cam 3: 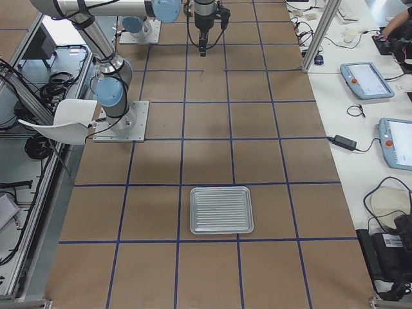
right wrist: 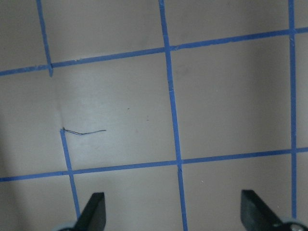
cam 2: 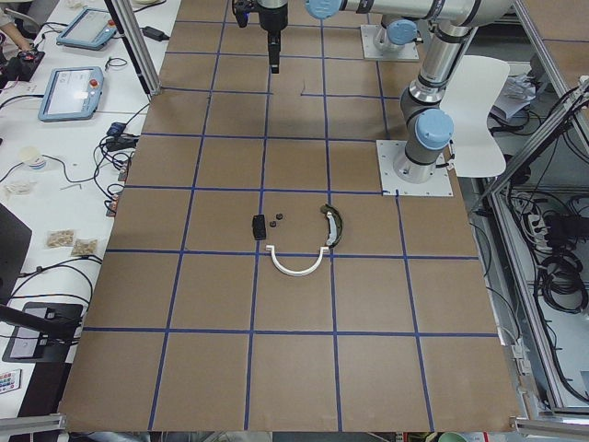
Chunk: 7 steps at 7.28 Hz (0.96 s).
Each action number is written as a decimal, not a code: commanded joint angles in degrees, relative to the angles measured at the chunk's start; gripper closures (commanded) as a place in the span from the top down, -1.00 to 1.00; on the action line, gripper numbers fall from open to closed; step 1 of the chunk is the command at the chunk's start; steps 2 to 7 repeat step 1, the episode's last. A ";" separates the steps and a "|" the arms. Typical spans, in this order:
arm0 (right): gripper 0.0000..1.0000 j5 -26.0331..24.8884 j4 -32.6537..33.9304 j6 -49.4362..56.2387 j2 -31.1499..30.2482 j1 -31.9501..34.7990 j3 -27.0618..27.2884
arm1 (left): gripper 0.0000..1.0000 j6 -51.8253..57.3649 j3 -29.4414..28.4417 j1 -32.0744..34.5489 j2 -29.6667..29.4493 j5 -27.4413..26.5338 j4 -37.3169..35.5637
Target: Place bearing gear from tray to pile
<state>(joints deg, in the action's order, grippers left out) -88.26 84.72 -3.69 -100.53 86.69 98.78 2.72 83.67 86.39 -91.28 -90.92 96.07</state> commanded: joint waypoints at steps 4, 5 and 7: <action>1.00 -2.44 -1.31 -0.26 -0.01 -0.03 -0.08 | 1.00 0.00 0.00 -0.26 0.05 -0.05 0.00; 1.00 -2.44 -1.31 -0.26 -0.01 -0.03 -0.08 | 1.00 0.00 0.00 -0.26 0.05 -0.05 0.00; 1.00 -2.44 -1.31 -0.26 -0.01 -0.03 -0.08 | 1.00 0.00 0.00 -0.26 0.05 -0.05 0.00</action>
